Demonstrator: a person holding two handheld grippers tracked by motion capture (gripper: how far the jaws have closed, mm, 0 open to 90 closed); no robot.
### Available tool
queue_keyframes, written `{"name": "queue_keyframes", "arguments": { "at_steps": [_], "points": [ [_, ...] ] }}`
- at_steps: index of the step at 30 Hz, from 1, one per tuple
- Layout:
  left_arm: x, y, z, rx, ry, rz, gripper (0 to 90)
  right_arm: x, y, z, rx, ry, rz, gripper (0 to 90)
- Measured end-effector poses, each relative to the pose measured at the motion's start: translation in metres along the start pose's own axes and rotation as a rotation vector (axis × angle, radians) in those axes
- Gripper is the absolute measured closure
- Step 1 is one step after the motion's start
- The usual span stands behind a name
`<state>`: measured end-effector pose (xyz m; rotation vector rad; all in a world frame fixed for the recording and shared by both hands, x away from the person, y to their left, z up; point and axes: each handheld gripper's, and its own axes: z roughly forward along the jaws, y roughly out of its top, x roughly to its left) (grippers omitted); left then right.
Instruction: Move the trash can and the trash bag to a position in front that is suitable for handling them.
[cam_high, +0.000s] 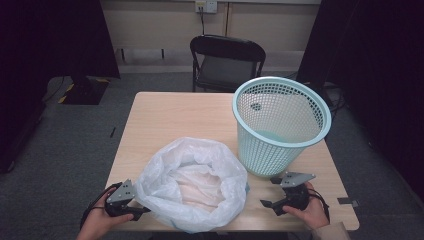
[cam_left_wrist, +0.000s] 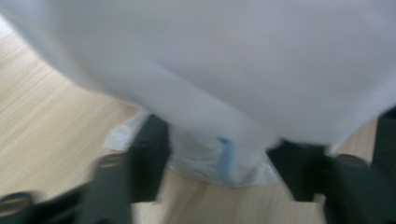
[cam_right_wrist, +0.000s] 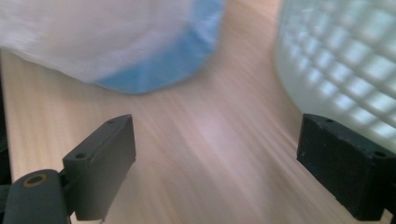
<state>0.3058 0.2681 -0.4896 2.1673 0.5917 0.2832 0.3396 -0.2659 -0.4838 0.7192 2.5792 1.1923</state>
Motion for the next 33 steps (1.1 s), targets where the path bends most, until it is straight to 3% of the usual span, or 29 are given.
{"name": "queue_keyframes", "arguments": {
  "at_steps": [5, 15, 18, 21, 23, 25, 30, 33],
  "points": [
    [0.002, 0.002, 0.002, 0.000, -0.023, 0.011, 63.4, 0.010, 0.009, 0.012, -0.048, 0.062, -0.017, 10.8],
    [0.001, 0.006, 0.003, -0.008, -0.056, 0.022, 72.0, 0.013, 0.024, 0.029, -0.087, 0.106, -0.056, 10.6],
    [0.001, 0.007, 0.004, -0.012, -0.061, 0.013, 73.3, 0.012, 0.027, 0.036, -0.094, 0.143, -0.060, 11.1],
    [0.000, 0.008, 0.005, -0.012, -0.072, 0.014, 75.6, 0.015, 0.031, 0.042, -0.084, 0.164, -0.086, 21.1],
    [0.000, 0.009, 0.005, 0.001, -0.072, 0.017, 77.7, 0.017, 0.032, 0.044, -0.077, 0.178, -0.099, 37.4],
    [-0.001, 0.010, 0.006, 0.003, -0.076, 0.023, 78.9, 0.020, 0.033, 0.046, -0.061, 0.182, -0.118, 46.4],
    [-0.003, 0.013, 0.006, 0.011, -0.083, 0.009, 80.9, 0.019, 0.034, 0.045, -0.041, 0.186, -0.095, 78.8],
    [-0.004, 0.012, 0.004, 0.011, -0.082, 0.008, 81.5, 0.016, 0.033, 0.043, -0.041, 0.208, -0.061, 88.1]
  ]
}}
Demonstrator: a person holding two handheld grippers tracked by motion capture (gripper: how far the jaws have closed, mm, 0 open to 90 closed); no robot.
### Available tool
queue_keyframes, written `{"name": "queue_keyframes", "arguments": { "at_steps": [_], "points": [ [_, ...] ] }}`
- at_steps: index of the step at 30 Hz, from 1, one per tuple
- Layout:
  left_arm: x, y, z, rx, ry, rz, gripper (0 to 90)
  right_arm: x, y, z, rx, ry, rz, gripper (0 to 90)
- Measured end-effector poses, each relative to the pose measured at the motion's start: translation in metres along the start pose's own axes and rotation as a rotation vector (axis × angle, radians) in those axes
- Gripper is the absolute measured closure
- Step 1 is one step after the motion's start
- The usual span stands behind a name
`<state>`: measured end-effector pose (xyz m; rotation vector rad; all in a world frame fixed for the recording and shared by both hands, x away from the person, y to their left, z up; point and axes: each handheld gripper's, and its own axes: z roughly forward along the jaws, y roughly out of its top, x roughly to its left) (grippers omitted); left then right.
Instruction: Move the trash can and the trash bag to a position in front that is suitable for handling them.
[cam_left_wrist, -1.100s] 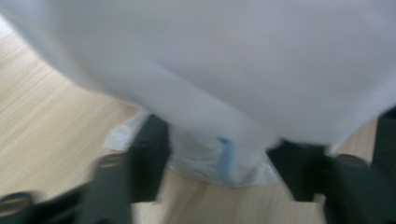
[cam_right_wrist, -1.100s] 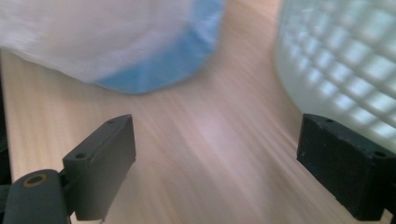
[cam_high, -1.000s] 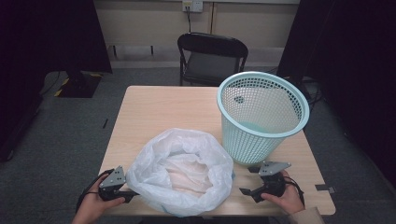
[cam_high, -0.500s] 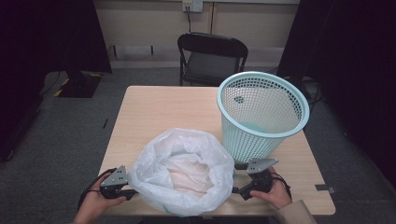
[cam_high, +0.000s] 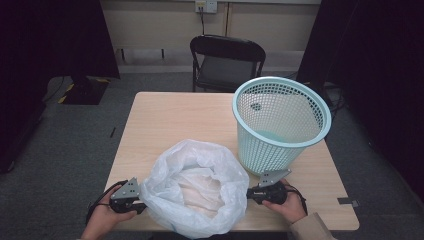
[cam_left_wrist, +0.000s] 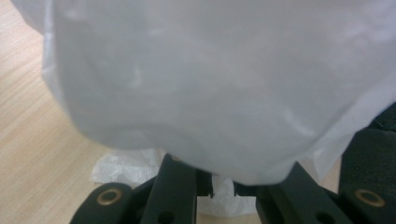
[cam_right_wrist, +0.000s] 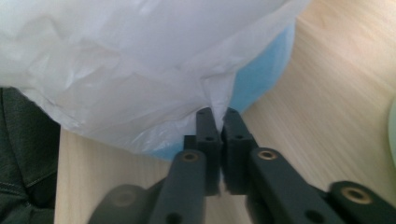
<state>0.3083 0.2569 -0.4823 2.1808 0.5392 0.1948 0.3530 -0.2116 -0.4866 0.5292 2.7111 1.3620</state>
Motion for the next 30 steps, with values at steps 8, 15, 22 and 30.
{"name": "queue_keyframes", "arguments": {
  "at_steps": [8, 15, 22, 30],
  "points": [
    [0.004, -0.005, -0.007, -0.022, 0.022, -0.011, 80.6, -0.007, -0.006, -0.006, -0.002, -0.008, 0.059, 89.7],
    [0.002, -0.001, -0.007, -0.028, 0.008, -0.009, 81.1, -0.007, -0.006, -0.007, -0.024, -0.008, 0.072, 89.9],
    [0.000, 0.003, -0.009, -0.038, 0.010, 0.000, 81.4, -0.004, -0.003, -0.012, -0.054, -0.021, 0.065, 89.9],
    [-0.004, 0.012, -0.015, -0.068, 0.020, 0.025, 82.7, 0.000, 0.001, -0.017, -0.075, -0.047, 0.030, 89.9]
  ]
}}
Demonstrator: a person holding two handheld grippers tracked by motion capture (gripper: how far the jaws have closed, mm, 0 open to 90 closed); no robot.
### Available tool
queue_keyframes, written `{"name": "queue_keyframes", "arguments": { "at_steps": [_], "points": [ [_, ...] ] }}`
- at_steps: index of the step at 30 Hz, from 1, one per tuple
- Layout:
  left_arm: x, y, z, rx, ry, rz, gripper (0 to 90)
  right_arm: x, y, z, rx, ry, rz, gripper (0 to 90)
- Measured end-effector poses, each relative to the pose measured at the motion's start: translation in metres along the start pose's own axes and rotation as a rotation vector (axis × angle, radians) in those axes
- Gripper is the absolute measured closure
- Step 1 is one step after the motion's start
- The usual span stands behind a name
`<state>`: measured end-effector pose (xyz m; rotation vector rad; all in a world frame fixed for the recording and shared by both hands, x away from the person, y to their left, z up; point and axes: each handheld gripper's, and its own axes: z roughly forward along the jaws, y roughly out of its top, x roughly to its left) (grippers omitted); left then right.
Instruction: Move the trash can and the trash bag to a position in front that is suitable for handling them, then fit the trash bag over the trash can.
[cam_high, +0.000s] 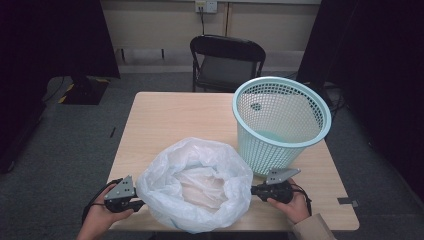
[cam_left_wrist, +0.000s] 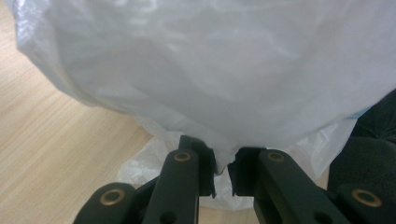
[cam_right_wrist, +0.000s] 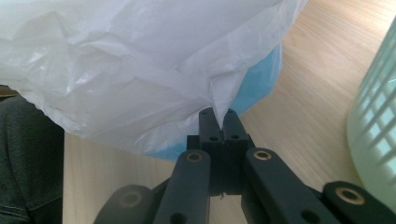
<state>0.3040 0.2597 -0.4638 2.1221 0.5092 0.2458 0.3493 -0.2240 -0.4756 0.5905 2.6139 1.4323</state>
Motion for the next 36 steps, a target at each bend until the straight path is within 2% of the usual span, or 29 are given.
{"name": "queue_keyframes", "arguments": {
  "at_steps": [5, 9, 10, 14, 16, 20, 23, 30, 36],
  "points": [
    [0.000, 0.001, 0.001, 0.004, 0.001, 0.011, 82.8, 0.000, 0.001, -0.004, -0.011, -0.015, 0.002, 89.9],
    [0.000, 0.003, -0.002, 0.000, 0.004, 0.020, 82.8, 0.000, 0.001, -0.004, -0.024, -0.007, 0.001, 89.9],
    [-0.001, 0.004, -0.003, -0.005, 0.009, 0.026, 82.8, -0.001, 0.001, -0.005, -0.030, 0.006, 0.007, 89.9],
    [-0.001, 0.008, -0.009, -0.034, 0.013, 0.025, 83.1, 0.001, 0.005, -0.005, -0.036, 0.004, -0.009, 89.9],
    [-0.001, 0.011, -0.013, -0.045, 0.027, 0.023, 83.2, 0.004, 0.010, -0.003, -0.039, 0.010, -0.016, 89.9],
    [-0.001, 0.013, -0.016, -0.053, 0.029, 0.019, 83.2, 0.006, 0.017, -0.001, -0.034, 0.003, -0.043, 89.9],
    [-0.001, 0.016, -0.018, -0.059, 0.027, 0.017, 83.2, 0.008, 0.021, -0.002, -0.040, 0.006, -0.042, 89.9],
    [-0.003, 0.026, -0.024, -0.071, 0.033, 0.033, 83.2, 0.010, 0.035, -0.012, -0.072, -0.003, -0.054, 89.8],
    [-0.001, 0.038, -0.030, -0.080, 0.042, 0.044, 83.2, 0.012, 0.047, -0.021, -0.069, -0.029, -0.082, 89.9]
  ]
}}
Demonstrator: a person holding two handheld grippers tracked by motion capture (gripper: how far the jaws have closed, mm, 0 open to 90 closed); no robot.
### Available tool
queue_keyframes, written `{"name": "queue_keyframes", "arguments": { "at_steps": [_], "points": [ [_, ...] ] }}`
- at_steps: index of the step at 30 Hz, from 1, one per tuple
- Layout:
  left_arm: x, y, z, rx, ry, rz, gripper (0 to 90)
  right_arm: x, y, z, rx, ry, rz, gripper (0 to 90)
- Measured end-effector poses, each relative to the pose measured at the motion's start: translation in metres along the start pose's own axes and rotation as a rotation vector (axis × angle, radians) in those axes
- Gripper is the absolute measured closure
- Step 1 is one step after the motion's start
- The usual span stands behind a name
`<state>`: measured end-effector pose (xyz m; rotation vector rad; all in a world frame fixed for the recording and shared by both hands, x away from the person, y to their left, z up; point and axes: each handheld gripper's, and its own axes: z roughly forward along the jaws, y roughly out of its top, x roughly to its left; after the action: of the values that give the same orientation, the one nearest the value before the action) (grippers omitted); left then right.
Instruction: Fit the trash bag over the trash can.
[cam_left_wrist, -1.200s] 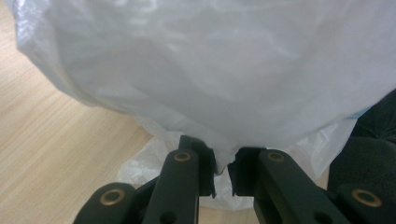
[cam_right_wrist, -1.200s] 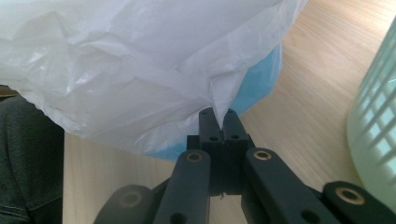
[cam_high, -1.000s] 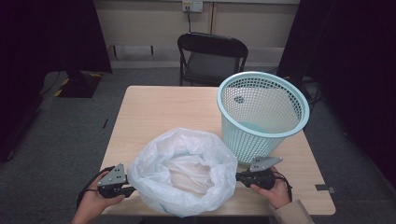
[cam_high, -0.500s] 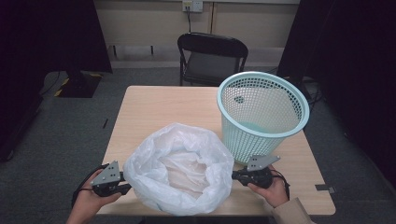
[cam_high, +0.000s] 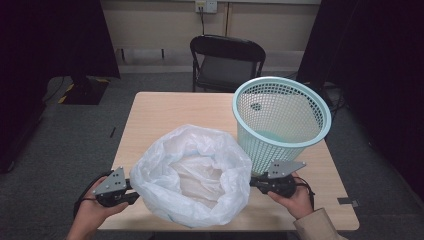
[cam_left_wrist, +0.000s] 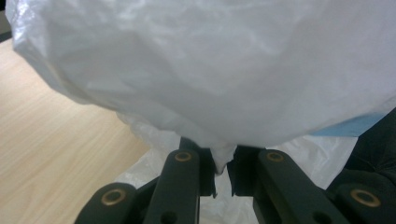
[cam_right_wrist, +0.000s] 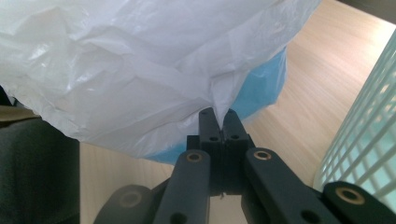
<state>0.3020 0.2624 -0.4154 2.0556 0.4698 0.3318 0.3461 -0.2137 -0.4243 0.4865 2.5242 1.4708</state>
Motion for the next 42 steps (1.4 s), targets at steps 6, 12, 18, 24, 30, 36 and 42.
{"name": "queue_keyframes", "arguments": {
  "at_steps": [6, 12, 18, 24, 30, 36, 42],
  "points": [
    [0.000, 0.015, -0.005, -0.004, -0.004, 0.019, 83.6, 0.001, 0.010, -0.006, -0.015, -0.013, -0.018, 89.9],
    [0.000, 0.023, -0.009, -0.005, -0.004, 0.027, 83.7, 0.002, 0.018, -0.007, -0.023, -0.006, -0.023, 90.0],
    [0.001, 0.031, -0.011, -0.001, -0.002, 0.040, 83.6, 0.003, 0.029, -0.012, -0.028, -0.009, -0.037, 90.0],
    [0.000, 0.041, -0.016, -0.011, 0.011, 0.048, 83.6, 0.006, 0.036, -0.016, -0.045, -0.004, -0.041, 90.0],
    [-0.002, 0.051, -0.024, -0.010, 0.018, 0.051, 83.6, 0.008, 0.047, -0.021, -0.052, -0.008, -0.054, 90.0],
    [-0.003, 0.066, -0.033, -0.010, 0.028, 0.068, 83.6, 0.009, 0.062, -0.032, -0.066, -0.026, -0.070, 90.0],
    [-0.004, 0.081, -0.040, -0.019, 0.036, 0.085, 83.6, 0.011, 0.076, -0.040, -0.085, -0.039, -0.086, 90.0]
  ]
}}
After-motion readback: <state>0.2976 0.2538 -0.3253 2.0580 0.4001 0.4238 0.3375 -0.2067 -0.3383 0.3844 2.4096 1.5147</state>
